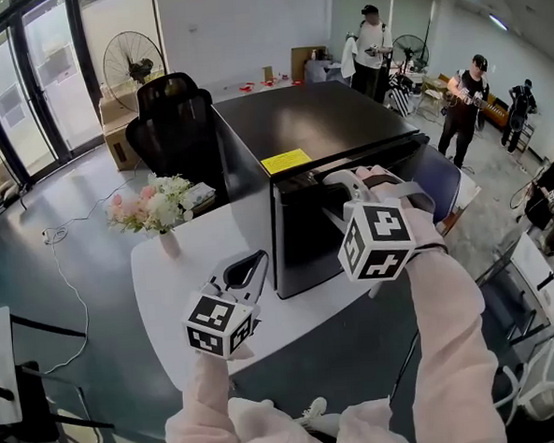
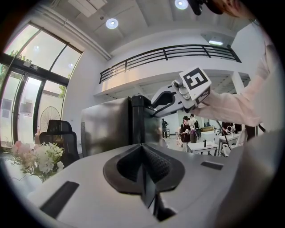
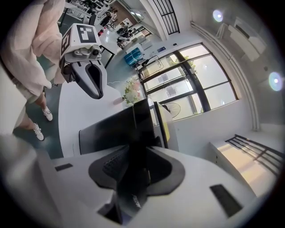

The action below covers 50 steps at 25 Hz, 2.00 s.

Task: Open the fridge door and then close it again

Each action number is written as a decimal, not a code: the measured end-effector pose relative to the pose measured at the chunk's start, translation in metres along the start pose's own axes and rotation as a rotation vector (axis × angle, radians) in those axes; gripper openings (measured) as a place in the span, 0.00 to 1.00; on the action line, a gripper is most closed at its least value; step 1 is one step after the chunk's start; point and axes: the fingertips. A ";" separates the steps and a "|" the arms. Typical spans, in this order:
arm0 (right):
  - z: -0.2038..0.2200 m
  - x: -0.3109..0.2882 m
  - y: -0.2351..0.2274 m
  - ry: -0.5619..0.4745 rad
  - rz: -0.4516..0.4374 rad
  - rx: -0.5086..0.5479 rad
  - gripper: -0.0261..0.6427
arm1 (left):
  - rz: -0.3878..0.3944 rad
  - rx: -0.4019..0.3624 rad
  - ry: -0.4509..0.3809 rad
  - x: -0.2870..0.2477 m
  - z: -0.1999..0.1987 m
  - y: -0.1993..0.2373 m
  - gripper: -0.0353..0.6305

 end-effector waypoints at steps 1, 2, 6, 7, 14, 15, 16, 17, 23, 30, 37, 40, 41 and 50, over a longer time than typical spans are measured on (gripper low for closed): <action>0.000 0.000 0.000 0.003 0.002 0.000 0.21 | 0.002 0.001 -0.002 0.001 -0.001 0.000 0.07; 0.000 0.000 0.000 0.007 0.002 -0.001 0.21 | 0.006 0.001 -0.003 0.002 -0.001 -0.001 0.07; -0.001 0.001 0.000 0.025 -0.002 -0.004 0.21 | 0.029 -0.003 -0.002 0.003 -0.001 -0.003 0.07; -0.001 0.001 0.000 0.024 -0.001 -0.007 0.21 | 0.035 -0.003 0.000 0.002 0.000 -0.004 0.07; -0.001 0.000 0.000 0.029 0.026 -0.013 0.21 | 0.056 -0.008 0.004 0.000 0.002 0.004 0.07; -0.001 0.000 0.000 0.030 0.027 -0.014 0.21 | 0.058 -0.007 0.004 0.001 0.002 0.004 0.07; -0.002 0.001 0.000 0.033 0.027 -0.014 0.21 | 0.061 -0.007 0.002 0.001 0.001 0.005 0.07; -0.002 0.001 0.000 0.036 0.026 -0.013 0.21 | 0.064 -0.006 0.001 0.001 0.001 0.005 0.07; -0.002 0.002 0.000 0.033 0.032 -0.014 0.21 | 0.078 0.011 -0.006 -0.002 0.003 0.004 0.07; 0.002 0.034 0.021 0.049 0.010 -0.002 0.21 | 0.092 0.030 -0.012 -0.001 0.008 0.003 0.07; 0.013 0.069 0.044 0.044 -0.026 0.007 0.22 | 0.119 0.064 -0.010 -0.005 0.016 -0.014 0.07; 0.015 0.077 0.050 0.061 -0.024 0.007 0.23 | 0.161 0.069 -0.006 -0.007 0.018 -0.028 0.07; 0.016 0.080 0.051 0.068 -0.023 0.010 0.24 | 0.175 0.067 -0.005 -0.007 0.019 -0.032 0.07; 0.027 0.107 0.064 0.069 -0.042 0.013 0.25 | 0.238 0.063 0.014 -0.010 0.024 -0.060 0.07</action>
Point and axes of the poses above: the fingertips, and each gripper's own axes: x backward along the fingers, y to its left, z out of its underside, and after that the axes turned 9 degrees about -y, right-handed
